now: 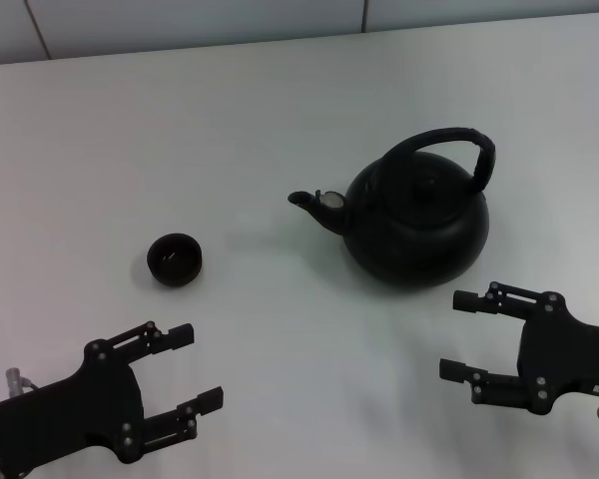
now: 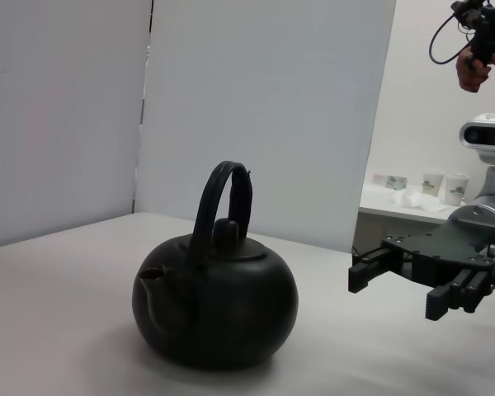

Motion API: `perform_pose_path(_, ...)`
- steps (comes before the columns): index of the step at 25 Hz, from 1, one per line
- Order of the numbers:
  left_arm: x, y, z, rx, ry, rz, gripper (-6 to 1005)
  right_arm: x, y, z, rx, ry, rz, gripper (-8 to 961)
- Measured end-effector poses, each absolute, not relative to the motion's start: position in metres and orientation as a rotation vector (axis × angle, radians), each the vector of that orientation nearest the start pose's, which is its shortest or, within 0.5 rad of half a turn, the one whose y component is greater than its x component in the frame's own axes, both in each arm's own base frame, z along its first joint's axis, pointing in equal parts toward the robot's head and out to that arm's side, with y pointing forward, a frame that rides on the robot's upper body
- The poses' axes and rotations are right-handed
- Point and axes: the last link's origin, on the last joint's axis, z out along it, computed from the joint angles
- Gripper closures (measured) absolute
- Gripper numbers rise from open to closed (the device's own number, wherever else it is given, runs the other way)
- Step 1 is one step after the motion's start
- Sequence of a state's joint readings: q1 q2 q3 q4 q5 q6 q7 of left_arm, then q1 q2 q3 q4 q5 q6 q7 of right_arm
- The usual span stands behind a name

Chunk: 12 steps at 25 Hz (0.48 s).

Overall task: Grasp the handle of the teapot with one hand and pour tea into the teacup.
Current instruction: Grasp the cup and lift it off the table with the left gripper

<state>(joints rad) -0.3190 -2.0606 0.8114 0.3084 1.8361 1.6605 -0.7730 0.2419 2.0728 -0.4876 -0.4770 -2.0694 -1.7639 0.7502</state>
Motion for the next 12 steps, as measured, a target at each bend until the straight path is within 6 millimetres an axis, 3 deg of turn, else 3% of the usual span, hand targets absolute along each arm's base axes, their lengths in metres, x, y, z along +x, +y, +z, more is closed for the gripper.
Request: perform_pose_path(12,-0.3078,0.2207,-0.0479,-2.731,-0.374,-0.907,255,0.3340,0.2093,-0.0090,-2.621,0.324,0.805,203)
